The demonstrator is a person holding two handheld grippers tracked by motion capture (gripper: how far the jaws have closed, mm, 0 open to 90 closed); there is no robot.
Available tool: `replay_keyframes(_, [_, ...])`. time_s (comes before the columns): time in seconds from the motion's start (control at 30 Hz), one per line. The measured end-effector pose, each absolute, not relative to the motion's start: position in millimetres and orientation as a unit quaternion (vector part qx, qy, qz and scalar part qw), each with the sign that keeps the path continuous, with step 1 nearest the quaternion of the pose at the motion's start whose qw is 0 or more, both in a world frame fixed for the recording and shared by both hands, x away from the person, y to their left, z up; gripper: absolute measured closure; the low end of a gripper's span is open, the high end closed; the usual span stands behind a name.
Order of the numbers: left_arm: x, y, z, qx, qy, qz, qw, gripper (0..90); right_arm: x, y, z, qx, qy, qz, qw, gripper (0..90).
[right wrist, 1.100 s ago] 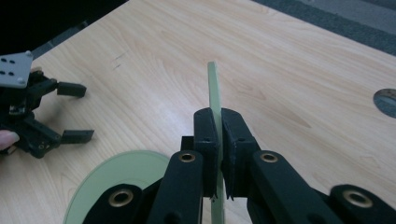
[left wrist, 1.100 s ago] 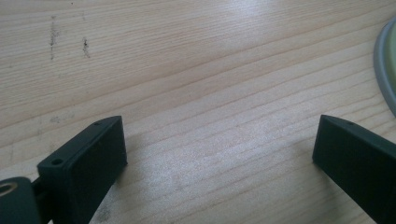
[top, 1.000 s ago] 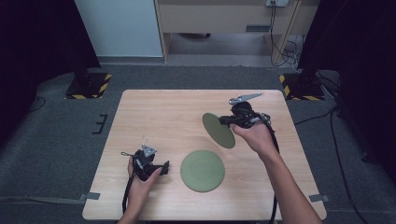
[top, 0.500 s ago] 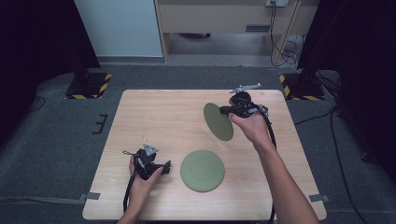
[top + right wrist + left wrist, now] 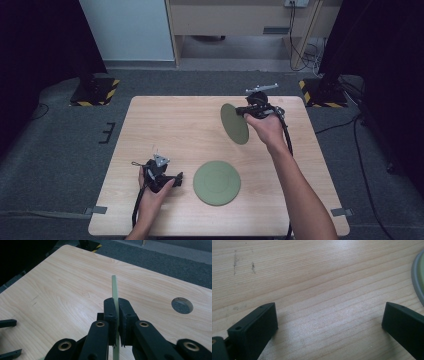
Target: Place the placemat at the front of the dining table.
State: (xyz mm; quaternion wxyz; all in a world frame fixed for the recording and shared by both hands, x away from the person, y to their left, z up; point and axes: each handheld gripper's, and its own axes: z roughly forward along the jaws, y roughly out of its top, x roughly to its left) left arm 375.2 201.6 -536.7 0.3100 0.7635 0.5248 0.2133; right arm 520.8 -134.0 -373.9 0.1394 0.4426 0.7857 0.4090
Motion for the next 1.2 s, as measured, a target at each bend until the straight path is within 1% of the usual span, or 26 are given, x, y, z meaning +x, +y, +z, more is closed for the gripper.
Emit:
replay_keyframes(0.33, [374.9, 201.3, -536.7, 0.762, 0.526, 0.215, 0.309, 0.0, 534.6, -128.5, -369.9, 0.452, 0.785, 0.397, 0.149, 86.1])
replay_keyframes(0.7, [374.9, 201.3, -536.7, 0.763, 0.526, 0.215, 0.309, 0.0, 539.5, -123.4, -366.1, 0.457, 0.782, 0.393, 0.159, 86.1])
replay_keyframes(1.2, [374.9, 201.1, -536.7, 0.762, 0.527, 0.215, 0.309, 0.0, 548.1, -103.4, -366.7, 0.454, 0.784, 0.391, 0.164, 86.1])
